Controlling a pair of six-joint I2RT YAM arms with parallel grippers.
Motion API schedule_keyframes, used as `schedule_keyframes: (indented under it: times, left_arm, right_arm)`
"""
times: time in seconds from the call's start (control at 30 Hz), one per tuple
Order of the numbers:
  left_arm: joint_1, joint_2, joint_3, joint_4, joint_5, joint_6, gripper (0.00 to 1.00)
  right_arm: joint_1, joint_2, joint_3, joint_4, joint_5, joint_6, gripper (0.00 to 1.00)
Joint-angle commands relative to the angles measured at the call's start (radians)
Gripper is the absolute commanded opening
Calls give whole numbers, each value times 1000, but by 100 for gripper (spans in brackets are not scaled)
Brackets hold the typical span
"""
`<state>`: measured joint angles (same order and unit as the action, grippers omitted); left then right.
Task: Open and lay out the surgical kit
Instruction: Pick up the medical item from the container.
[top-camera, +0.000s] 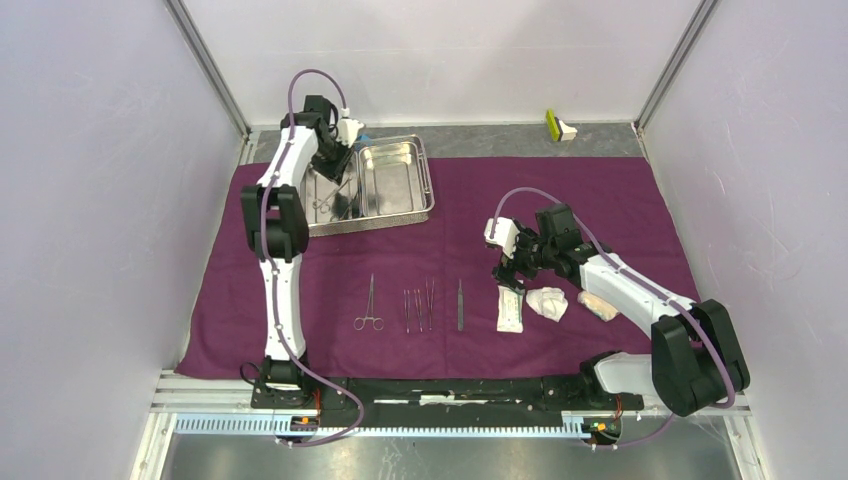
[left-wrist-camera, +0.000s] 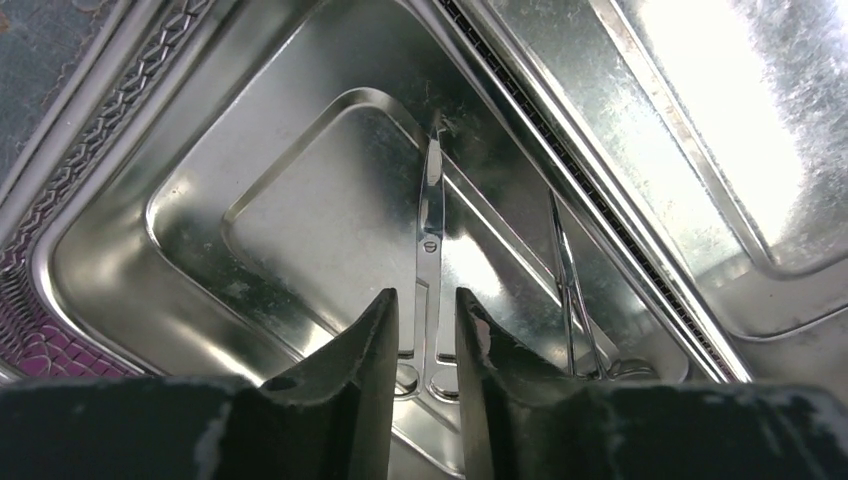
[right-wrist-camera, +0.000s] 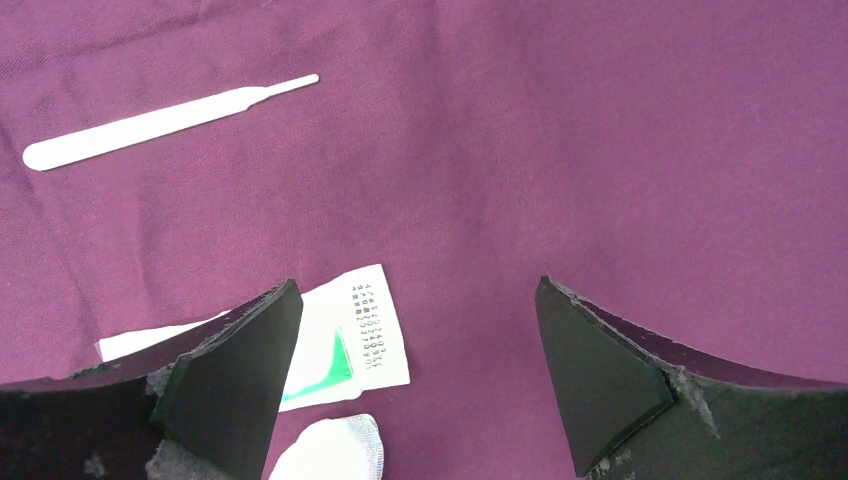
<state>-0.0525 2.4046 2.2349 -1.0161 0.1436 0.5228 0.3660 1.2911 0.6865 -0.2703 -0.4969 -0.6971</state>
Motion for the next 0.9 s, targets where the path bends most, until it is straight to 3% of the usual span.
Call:
schedule_keyframes:
  times: [0.0,0.27,0.87]
  left_arm:
    - [-9,13,57,10,43,-2,38]
    - [-34,67,108,32,57,12,48]
    - [-51,145,151,87,13,97,47]
  right_arm:
    - [-2,-2,31,5,-15,-13,94]
    - [-2,3,30,3,-9,-14,94]
    - [-6,15,28,0,1,-18,94]
